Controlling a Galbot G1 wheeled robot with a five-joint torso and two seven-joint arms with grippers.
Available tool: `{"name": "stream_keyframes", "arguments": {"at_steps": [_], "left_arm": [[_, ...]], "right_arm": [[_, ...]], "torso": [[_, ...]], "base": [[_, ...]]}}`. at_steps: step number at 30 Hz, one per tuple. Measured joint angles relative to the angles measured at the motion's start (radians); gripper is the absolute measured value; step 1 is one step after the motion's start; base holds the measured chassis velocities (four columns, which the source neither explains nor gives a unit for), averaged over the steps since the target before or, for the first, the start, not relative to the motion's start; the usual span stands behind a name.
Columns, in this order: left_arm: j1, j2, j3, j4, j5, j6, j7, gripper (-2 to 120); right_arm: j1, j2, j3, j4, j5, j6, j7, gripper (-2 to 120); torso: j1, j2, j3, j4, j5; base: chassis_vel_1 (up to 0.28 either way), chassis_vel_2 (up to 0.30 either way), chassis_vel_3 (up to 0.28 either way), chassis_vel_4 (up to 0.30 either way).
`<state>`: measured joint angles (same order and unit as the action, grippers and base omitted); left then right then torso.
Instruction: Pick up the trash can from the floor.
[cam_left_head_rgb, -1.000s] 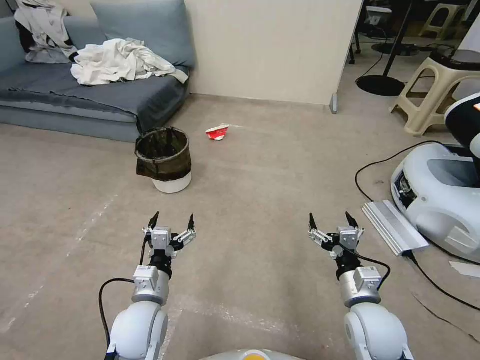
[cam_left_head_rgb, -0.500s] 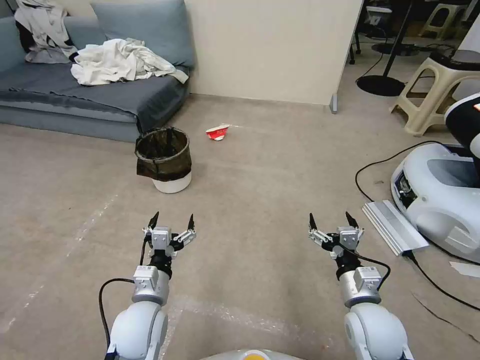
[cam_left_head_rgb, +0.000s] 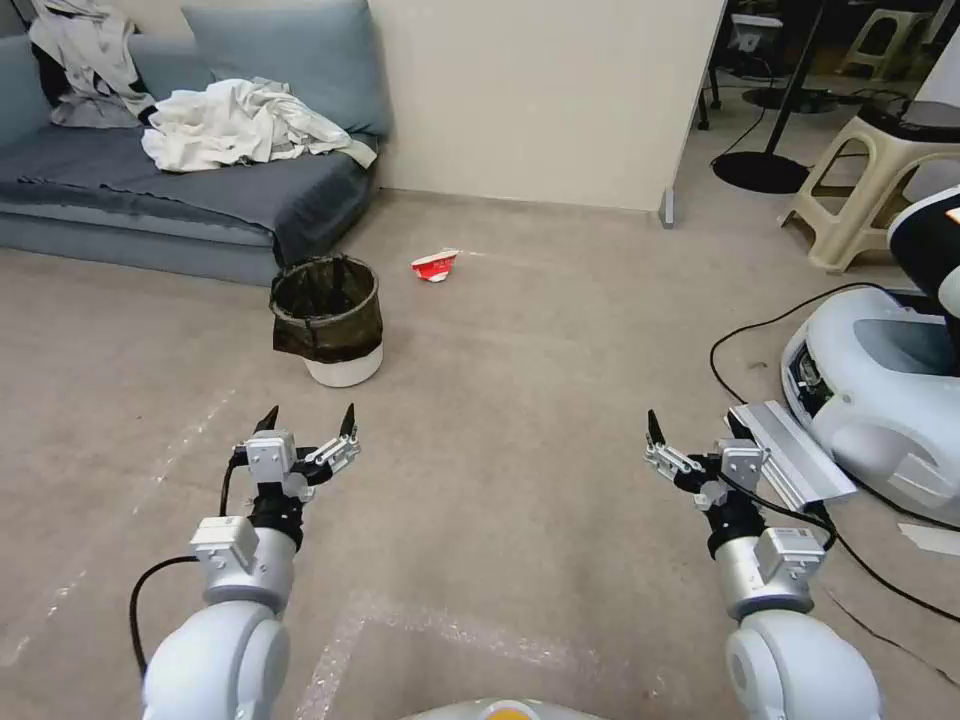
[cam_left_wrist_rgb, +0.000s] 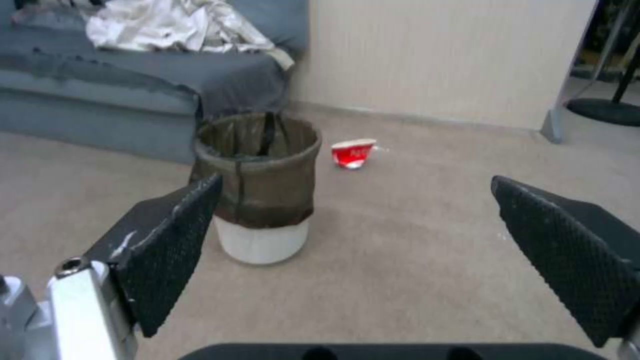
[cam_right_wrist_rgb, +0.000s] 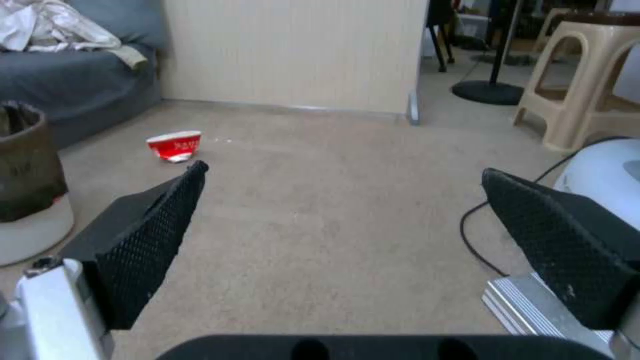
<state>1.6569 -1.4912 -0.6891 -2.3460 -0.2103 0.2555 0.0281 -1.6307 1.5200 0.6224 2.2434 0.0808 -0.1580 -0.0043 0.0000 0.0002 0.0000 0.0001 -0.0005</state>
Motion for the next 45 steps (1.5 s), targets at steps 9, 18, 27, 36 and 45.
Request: {"name": "stream_keyframes", "arguments": {"at_steps": [9, 18, 27, 36, 45], "left_arm": [[0.035, 0.003, -0.029, -0.052, -0.039, 0.013, 0.021, 100], [0.04, 0.001, -0.031, -0.047, -0.034, 0.013, 0.021, 100], [0.046, -0.005, -0.033, -0.047, -0.029, 0.011, 0.02, 100], [0.053, -0.014, -0.035, -0.047, -0.02, 0.007, 0.017, 100], [0.063, -0.023, -0.035, -0.053, -0.012, 0.004, 0.017, 100]], "right_arm": [[-0.089, 0.025, 0.067, 0.221, 0.117, -0.104, -0.028, 100], [-0.089, 0.023, 0.066, 0.216, 0.13, -0.088, -0.031, 100], [-0.08, 0.017, 0.061, 0.199, 0.134, -0.077, -0.034, 100], [-0.074, 0.008, 0.058, 0.19, 0.151, -0.073, -0.039, 100], [-0.072, 0.0, 0.057, 0.189, 0.164, -0.069, -0.042, 100]], "torso": [[0.0, 0.0, 0.0, -0.0005, -0.0006], [0.0, 0.0, 0.0, -0.0002, 0.0004], [0.0, 0.0, 0.0, -0.0001, 0.0005], [0.0, 0.0, 0.0, -0.0001, 0.0005], [0.0, 0.0, 0.0, -0.0001, 0.0005]], "base": [[0.0, 0.0, 0.0, 0.0], [0.0, 0.0, 0.0, 0.0], [0.028, 0.018, 0.02, 0.029], [0.021, 0.021, 0.023, 0.016], [0.014, 0.01, 0.013, 0.018]]}}
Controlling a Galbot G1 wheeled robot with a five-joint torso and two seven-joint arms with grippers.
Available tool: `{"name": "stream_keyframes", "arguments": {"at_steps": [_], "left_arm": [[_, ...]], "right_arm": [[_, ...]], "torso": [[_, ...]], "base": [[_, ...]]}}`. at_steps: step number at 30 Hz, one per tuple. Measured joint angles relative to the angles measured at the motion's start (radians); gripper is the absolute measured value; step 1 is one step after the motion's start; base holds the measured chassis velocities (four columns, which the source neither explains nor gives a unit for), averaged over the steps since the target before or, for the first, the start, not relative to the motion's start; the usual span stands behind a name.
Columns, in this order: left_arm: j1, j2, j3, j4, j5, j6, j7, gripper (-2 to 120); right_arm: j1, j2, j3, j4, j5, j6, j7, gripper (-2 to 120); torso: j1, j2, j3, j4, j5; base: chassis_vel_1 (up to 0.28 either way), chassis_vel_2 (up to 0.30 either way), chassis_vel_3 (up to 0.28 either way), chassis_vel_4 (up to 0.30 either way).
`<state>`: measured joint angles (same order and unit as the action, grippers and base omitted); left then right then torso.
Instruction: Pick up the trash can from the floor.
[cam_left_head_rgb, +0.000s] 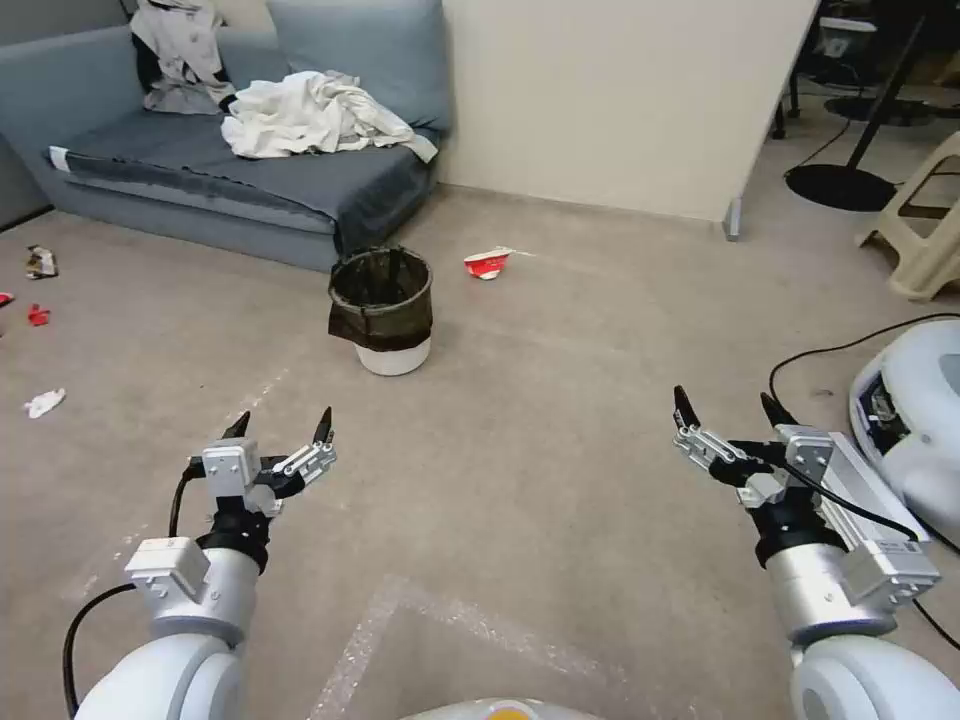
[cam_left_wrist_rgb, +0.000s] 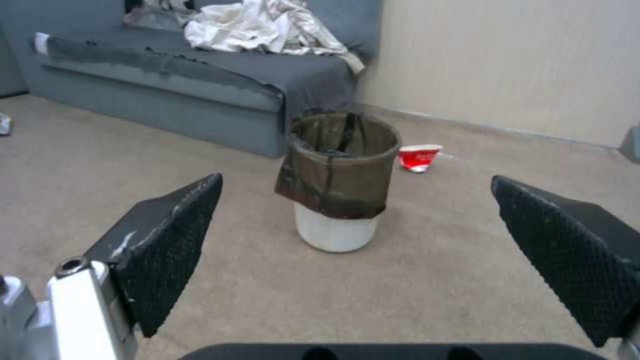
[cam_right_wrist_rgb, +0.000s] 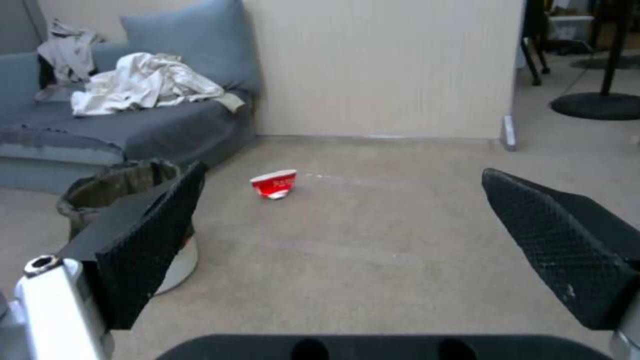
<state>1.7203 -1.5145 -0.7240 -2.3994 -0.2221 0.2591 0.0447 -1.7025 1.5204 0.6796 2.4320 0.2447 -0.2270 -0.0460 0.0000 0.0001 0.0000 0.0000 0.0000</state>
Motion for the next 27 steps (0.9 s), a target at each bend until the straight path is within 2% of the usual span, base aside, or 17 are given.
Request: {"name": "stream_keyframes", "arguments": {"at_steps": [20, 23, 27], "left_arm": [[0.002, 0.0, -0.001, -0.004, 0.0, -0.002, -0.001, 100], [0.009, 0.002, -0.001, -0.005, 0.006, -0.027, -0.03, 100], [0.011, 0.004, 0.0, -0.005, 0.015, -0.036, -0.036, 100]], "right_arm": [[0.001, -0.001, -0.001, 0.0, 0.001, 0.001, -0.002, 100], [-0.002, 0.0, 0.001, -0.01, 0.001, 0.055, -0.04, 100], [-0.004, 0.002, 0.002, -0.023, 0.001, 0.081, -0.059, 100]], "torso": [[0.0, 0.0, 0.0, -0.0001, 0.0], [0.0, 0.0, 0.0, 0.0001, 0.0], [0.0, 0.0, 0.0, 0.0001, -0.0001]], "base": [[0.01, 0.012, 0.014, 0.015], [0.0, 0.0, 0.0, 0.0], [0.0, 0.0, 0.0, 0.0]]}}
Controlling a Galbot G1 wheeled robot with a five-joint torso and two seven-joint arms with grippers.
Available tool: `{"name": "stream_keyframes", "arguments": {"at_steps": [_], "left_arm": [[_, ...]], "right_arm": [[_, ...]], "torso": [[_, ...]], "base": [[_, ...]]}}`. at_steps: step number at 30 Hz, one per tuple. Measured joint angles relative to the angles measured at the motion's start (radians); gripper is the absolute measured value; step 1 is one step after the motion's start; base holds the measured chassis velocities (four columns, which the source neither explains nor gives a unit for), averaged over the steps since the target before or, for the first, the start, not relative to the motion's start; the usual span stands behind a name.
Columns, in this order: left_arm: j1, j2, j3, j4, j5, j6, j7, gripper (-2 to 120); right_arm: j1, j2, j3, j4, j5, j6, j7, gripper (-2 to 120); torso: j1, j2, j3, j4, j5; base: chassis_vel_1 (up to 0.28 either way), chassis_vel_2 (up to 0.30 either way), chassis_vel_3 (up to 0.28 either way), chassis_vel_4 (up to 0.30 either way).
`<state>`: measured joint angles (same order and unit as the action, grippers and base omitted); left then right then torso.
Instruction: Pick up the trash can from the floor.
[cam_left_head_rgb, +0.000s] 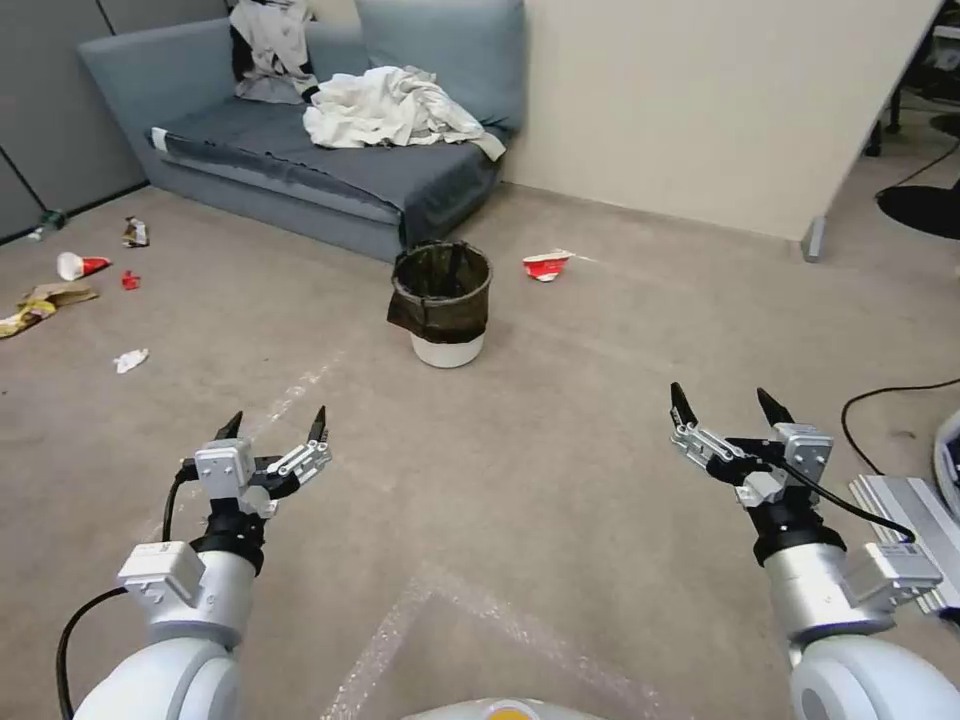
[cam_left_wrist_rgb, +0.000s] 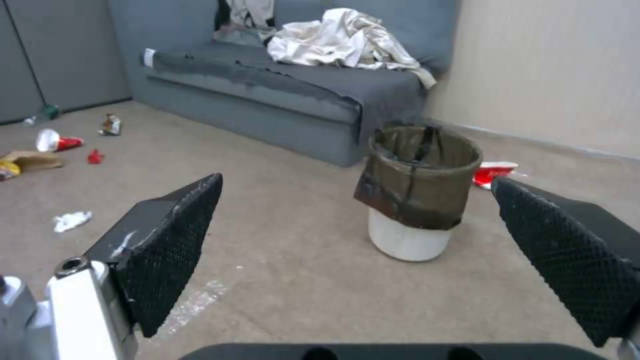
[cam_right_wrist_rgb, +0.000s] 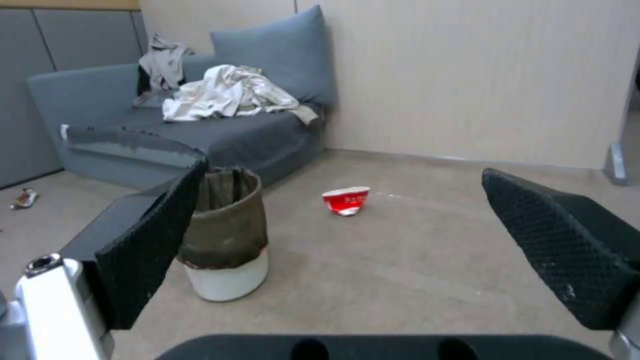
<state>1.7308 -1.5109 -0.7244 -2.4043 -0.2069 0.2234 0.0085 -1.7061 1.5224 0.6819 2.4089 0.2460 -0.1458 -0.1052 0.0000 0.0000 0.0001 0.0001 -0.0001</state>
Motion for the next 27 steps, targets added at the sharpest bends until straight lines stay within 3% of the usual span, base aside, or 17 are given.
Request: {"name": "stream_keyframes", "arguments": {"at_steps": [16, 27], "left_arm": [[-0.015, 0.006, 0.006, 0.022, 0.008, -0.018, -0.025, 100], [-0.029, 0.012, 0.011, 0.038, -0.003, -0.03, -0.022, 100]], "right_arm": [[0.005, 0.007, -0.008, -0.033, -0.001, 0.033, -0.028, 100], [0.011, 0.007, -0.013, -0.04, -0.003, 0.032, -0.028, 100]], "torso": [[0.0, 0.0, 0.0, -0.0001, 0.0], [0.0, 0.0, 0.0, -0.0002, 0.0]], "base": [[-0.004, 0.004, 0.004, -0.002], [-0.152, 0.15, 0.147, -0.157]]}}
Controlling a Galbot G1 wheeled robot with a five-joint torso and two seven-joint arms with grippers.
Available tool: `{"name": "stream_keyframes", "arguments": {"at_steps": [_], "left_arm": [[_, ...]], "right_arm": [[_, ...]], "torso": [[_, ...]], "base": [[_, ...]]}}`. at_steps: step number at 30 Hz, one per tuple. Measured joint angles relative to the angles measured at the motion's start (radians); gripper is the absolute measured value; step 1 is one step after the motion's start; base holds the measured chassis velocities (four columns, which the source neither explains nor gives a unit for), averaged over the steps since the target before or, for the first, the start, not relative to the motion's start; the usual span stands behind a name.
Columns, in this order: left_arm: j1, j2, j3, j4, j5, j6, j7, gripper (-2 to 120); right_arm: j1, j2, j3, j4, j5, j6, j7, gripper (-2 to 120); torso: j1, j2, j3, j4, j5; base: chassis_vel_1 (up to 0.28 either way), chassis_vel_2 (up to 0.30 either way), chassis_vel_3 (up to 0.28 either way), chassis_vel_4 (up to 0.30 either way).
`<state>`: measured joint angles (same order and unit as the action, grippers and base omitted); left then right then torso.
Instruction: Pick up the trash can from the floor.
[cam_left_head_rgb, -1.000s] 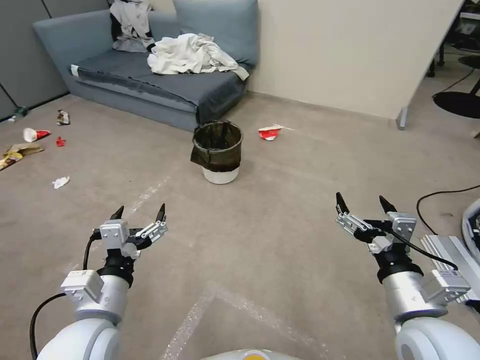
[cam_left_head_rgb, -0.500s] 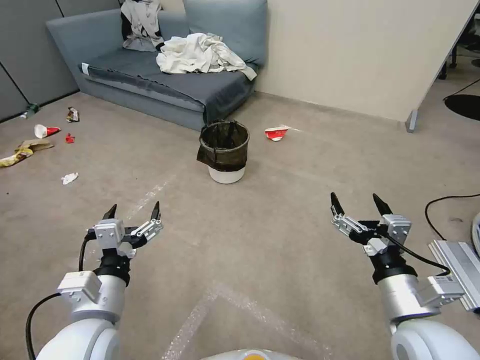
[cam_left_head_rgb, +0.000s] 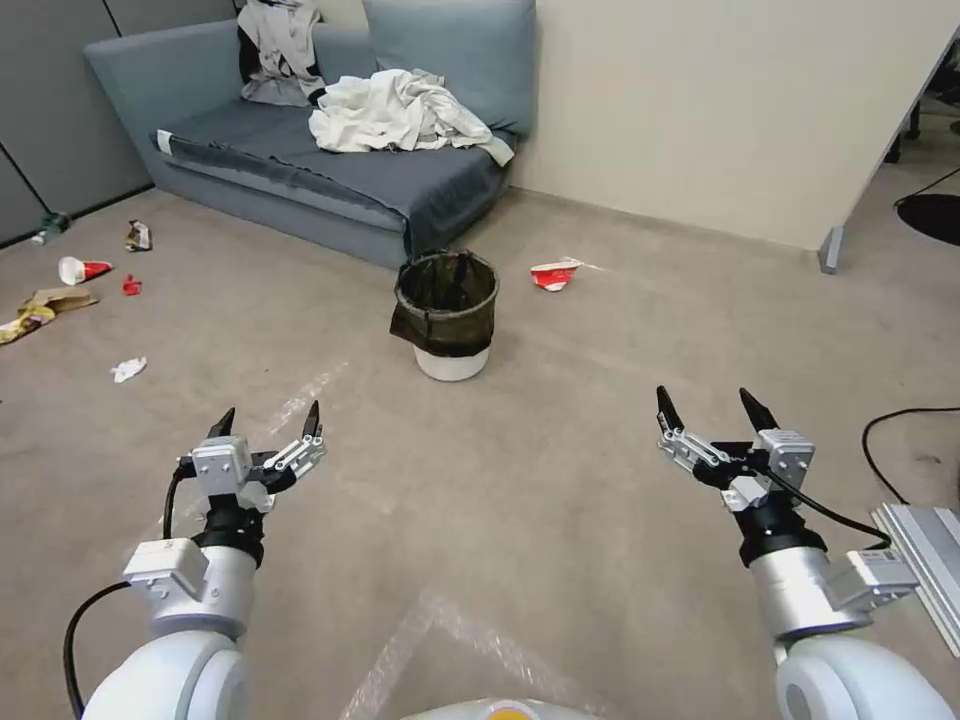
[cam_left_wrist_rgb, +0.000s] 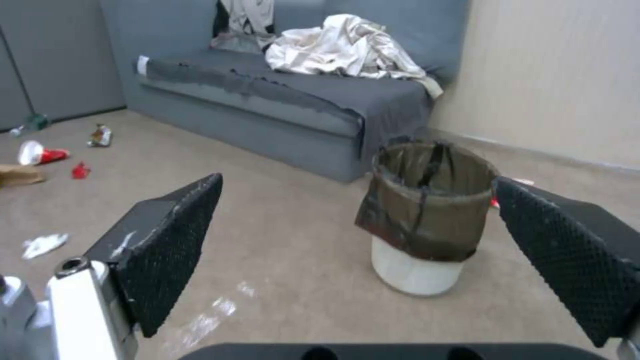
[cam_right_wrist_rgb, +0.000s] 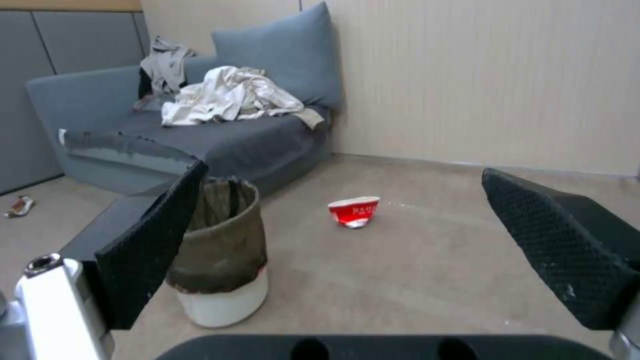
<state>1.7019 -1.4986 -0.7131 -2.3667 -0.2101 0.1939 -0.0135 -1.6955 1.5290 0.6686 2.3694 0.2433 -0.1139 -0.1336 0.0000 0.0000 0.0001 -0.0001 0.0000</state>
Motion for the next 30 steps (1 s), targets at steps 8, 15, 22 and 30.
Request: {"name": "stream_keyframes", "arguments": {"at_steps": [8, 15, 22, 30], "left_arm": [[0.003, 0.001, 0.0, 0.003, -0.003, -0.006, 0.002, 100], [0.005, 0.004, -0.003, 0.003, -0.004, -0.007, 0.002, 100], [0.009, 0.004, -0.004, 0.003, -0.005, -0.012, 0.003, 100], [0.01, 0.005, -0.007, 0.002, -0.005, -0.013, 0.002, 100]], "right_arm": [[0.0, 0.002, -0.015, -0.002, -0.001, 0.004, 0.0, 100], [-0.003, 0.005, -0.02, -0.002, -0.002, 0.007, -0.003, 100], [-0.008, 0.007, -0.022, -0.001, -0.004, 0.011, -0.006, 100], [-0.012, 0.009, -0.023, 0.005, -0.006, 0.014, -0.009, 100]], "torso": [[0.0, 0.0, 0.0, 0.0003, 0.0], [0.0, 0.0, 0.0, 0.0, 0.0], [0.0, 0.0, 0.0, 0.0001, -0.0001], [0.0, 0.0, 0.0, 0.0002, -0.0001]], "base": [[-0.156, 0.171, 0.165, -0.159], [-0.168, 0.143, 0.147, -0.152], [-0.175, 0.178, 0.169, -0.166], [-0.171, 0.181, 0.167, -0.172]]}}
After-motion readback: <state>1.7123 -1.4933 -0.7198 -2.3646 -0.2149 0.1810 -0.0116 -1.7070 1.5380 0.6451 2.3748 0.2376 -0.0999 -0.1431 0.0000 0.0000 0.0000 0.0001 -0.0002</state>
